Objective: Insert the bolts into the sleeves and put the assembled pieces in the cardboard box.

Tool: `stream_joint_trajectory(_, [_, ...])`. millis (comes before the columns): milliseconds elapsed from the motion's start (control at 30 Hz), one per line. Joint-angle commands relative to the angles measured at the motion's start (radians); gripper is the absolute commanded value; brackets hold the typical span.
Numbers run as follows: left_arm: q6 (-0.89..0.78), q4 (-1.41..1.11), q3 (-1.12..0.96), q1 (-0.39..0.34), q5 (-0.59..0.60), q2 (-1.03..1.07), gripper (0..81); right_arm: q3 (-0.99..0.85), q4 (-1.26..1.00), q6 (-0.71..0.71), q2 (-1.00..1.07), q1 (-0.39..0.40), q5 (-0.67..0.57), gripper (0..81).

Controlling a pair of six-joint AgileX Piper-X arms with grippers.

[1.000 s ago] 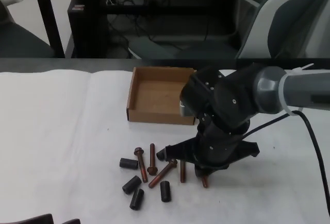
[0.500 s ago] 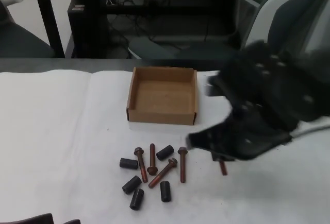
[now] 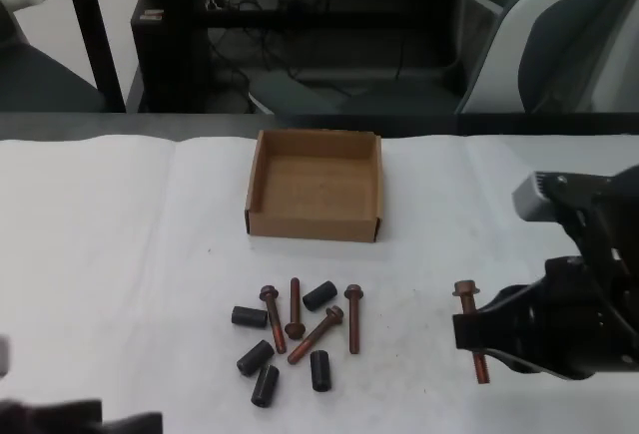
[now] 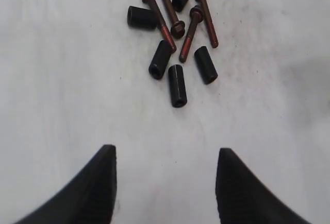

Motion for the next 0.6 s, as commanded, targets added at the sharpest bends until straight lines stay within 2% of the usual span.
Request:
stream_joint_trajectory(0, [0.09,-0.007,-0.093,-0.001,0.002,0.167,57.5,0.004,-0.009,-0.008,-0.027,0.002,-0.023,0.0])
stream_joint_trajectory(133, [0.154,0.005,-0.221,-0.001,0.075,0.435,57.5,0.004,-0.009,-0.008,-0.028,0.002,-0.058,0.0])
stream_joint_trajectory(300, [0.168,0.146,-0.417,-0.001,0.043,0.687,57.5,0.004,-0.009,-0.008,-0.028,0.002,-0.097,0.0])
stream_joint_trajectory(467, [0.304,0.234,-0.572,-0.001,-0.009,0.856,57.5,0.004,-0.007,-0.008,-0.028,0.002,-0.111,0.0])
stream_joint_trajectory(567, [0.415,0.257,-0.633,-0.003,0.016,0.918,57.5,0.004,-0.007,-0.008,-0.028,0.002,-0.135,0.0])
